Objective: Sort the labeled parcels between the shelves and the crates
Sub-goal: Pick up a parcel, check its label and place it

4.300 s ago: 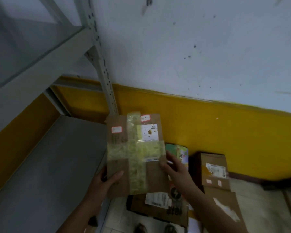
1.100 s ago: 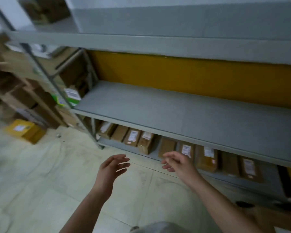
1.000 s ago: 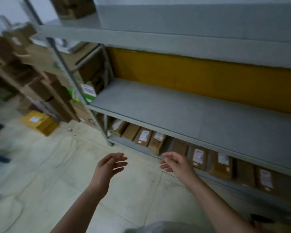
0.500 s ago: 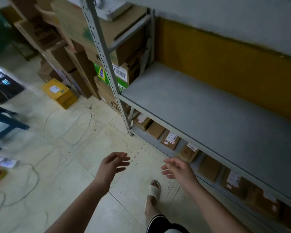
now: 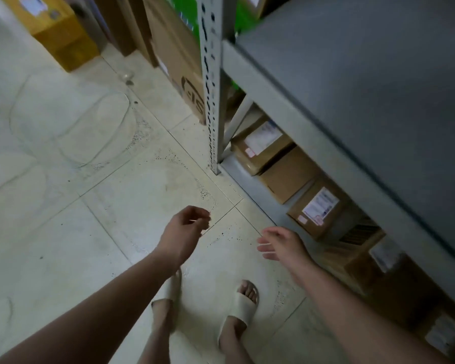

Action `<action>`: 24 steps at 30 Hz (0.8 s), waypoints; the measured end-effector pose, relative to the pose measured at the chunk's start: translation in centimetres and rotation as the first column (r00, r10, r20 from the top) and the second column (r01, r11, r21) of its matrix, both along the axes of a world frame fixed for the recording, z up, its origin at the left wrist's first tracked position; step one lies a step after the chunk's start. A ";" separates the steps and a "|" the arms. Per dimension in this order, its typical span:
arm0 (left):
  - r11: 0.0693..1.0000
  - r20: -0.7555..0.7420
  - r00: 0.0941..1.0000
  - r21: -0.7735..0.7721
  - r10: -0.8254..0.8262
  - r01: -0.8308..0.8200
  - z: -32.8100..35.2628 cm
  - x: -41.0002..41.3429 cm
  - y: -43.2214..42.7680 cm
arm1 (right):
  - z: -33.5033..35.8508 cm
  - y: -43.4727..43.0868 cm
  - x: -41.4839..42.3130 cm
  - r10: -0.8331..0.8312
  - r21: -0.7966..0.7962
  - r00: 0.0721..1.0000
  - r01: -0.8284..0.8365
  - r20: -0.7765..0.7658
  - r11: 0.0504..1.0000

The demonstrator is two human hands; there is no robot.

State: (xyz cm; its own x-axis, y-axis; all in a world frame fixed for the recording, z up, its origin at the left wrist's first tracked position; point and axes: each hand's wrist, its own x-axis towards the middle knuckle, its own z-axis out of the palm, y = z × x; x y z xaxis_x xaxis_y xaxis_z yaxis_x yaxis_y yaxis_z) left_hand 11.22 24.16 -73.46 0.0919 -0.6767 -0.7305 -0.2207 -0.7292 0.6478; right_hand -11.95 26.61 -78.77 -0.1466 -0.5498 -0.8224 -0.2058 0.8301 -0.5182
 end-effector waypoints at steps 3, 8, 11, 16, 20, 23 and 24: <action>0.993 0.038 0.992 0.003 -0.117 0.117 -6.8 -0.1 -4.3 | -6.4 -4.6 0.0 -0.104 -0.002 0.994 0.104 -0.022 0.995; 0.957 0.055 0.960 -0.081 -0.273 0.277 -14.1 -2.7 -11.7 | -13.6 -14.3 0.7 -0.179 -0.078 0.984 0.176 -0.027 0.981; 0.931 0.078 0.941 -0.138 -0.331 0.339 -16.6 -4.9 -15.5 | -16.5 -18.8 1.0 -0.243 -0.099 0.970 0.245 0.030 0.964; 0.906 0.135 0.939 -0.253 -0.316 0.341 -19.6 -7.2 -19.1 | -20.9 -22.5 1.5 -0.440 -0.102 0.871 0.469 0.220 0.878; 0.898 0.134 0.945 -0.295 -0.299 0.326 -20.5 -7.2 -19.3 | -22.0 -22.4 1.5 -0.551 -0.131 0.785 0.600 0.282 0.789; 0.904 0.101 0.959 -0.321 -0.265 0.283 -19.4 -6.7 -18.3 | -20.1 -21.2 1.4 -0.618 -0.124 0.734 0.667 0.282 0.735; 0.904 0.097 0.962 -0.329 -0.254 0.271 -18.7 -6.3 -17.8 | -18.9 -20.5 1.3 -0.624 -0.119 0.732 0.670 0.273 0.733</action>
